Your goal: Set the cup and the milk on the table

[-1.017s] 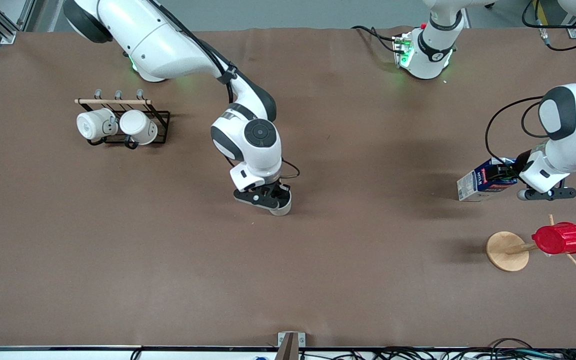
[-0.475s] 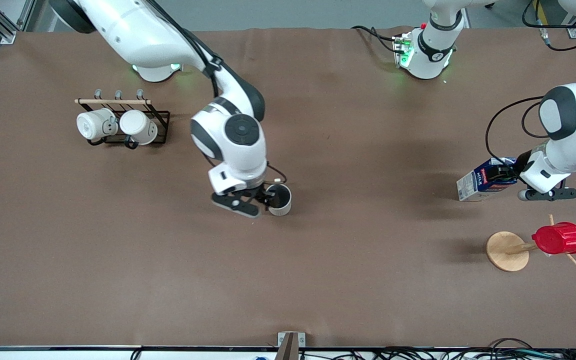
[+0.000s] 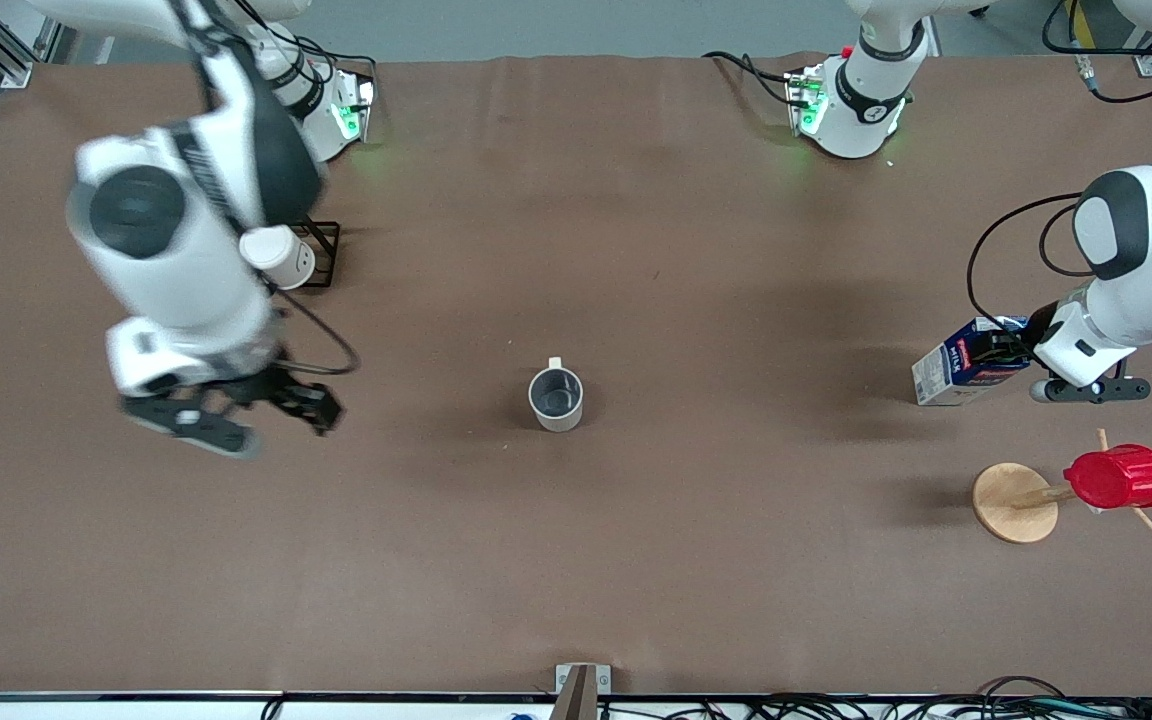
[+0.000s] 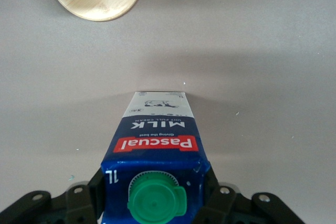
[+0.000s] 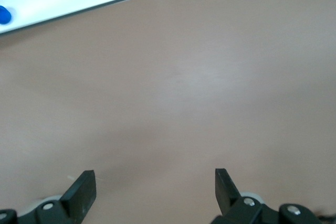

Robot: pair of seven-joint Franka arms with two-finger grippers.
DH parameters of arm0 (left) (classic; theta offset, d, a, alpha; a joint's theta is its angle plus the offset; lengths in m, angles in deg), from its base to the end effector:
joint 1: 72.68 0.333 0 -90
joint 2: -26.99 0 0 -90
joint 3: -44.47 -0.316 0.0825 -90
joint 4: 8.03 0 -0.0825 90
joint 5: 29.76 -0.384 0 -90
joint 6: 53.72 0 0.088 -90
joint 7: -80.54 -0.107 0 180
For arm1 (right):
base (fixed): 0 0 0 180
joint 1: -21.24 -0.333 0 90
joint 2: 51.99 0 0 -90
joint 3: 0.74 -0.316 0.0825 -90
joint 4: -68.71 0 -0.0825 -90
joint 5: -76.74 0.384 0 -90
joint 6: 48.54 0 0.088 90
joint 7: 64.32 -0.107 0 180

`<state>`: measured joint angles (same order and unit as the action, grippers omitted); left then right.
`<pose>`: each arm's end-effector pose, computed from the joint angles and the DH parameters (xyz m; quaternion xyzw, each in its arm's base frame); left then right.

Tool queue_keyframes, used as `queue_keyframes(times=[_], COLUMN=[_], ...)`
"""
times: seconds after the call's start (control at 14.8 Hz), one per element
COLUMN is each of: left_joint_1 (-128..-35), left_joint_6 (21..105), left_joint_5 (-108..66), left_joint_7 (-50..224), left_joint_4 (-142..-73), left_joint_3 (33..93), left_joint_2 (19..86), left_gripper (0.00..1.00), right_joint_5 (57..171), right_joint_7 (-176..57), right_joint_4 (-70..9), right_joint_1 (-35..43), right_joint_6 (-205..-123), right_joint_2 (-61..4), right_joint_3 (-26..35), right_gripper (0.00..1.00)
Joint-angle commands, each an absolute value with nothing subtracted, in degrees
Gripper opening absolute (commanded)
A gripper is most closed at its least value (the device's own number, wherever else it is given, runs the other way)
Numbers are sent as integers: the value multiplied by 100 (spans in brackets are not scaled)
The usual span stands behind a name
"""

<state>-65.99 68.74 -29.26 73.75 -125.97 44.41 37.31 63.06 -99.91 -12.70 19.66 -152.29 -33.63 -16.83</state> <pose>0.5632 0.0663 0.3408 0.9987 0.0022 -0.0498 0.0094 0.6457 0.1574 0.5301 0.9865 -0.1403 0.0694 0.0475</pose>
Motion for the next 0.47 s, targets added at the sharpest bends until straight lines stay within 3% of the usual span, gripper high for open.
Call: queue_keyframes(times=[0.0,0.2,0.41], left_joint_1=[-6600,-6600,-6618], left_joint_6=[6898,6898,6880], left_joint_5=[-3038,-3038,-3038], left_joint_7=[7289,7289,7298], left_joint_4=[-12633,-12572,-12484], left_joint_3=[4447,4447,4465], left_joint_2=[3621,3621,3621], left_gripper=[69,68,68], right_joint_5=[7109,7629,7657], right_joint_7=[-8503,-7042,-6722], right_joint_4=[-1557,-1549,-1548], right_joint_1=[2080,2089,2387], right_joint_6=[-14840,-14103,-13583], right_joint_2=[-4142,-4696,-5049], right_joint_3=[-851,91,93], right_gripper=[100,100,100])
